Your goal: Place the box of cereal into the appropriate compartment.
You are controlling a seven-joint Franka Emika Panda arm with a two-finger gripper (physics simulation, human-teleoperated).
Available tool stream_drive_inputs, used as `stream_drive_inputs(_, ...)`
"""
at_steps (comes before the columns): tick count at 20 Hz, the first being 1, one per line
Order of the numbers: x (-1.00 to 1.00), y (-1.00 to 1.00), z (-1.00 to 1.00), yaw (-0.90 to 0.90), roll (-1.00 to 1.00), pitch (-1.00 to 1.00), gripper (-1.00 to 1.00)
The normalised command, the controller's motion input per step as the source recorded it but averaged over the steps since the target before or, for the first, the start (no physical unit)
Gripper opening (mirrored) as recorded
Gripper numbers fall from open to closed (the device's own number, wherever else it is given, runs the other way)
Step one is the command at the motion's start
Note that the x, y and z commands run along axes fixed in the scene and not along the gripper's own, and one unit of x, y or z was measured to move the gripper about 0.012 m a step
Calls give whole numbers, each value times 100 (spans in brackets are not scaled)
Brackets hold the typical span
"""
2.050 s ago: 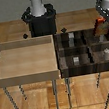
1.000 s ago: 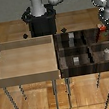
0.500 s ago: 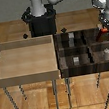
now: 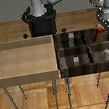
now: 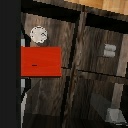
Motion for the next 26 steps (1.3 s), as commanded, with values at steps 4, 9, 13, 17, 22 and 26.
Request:
stream_drive_inputs(4,-50,0,0,0,0,0,-100)
stream_drive_inputs(9,-100,0,0,0,0,0,-100)
stream_drive_inputs(13,-25,0,-56,0,0,0,-100)
stream_drive_inputs(17,0,0,-100,0,0,0,-100)
stream_drive_inputs(22,0,0,-100,0,0,0,-100)
stream_drive_inputs(26,0,0,-75,0,0,0,-100)
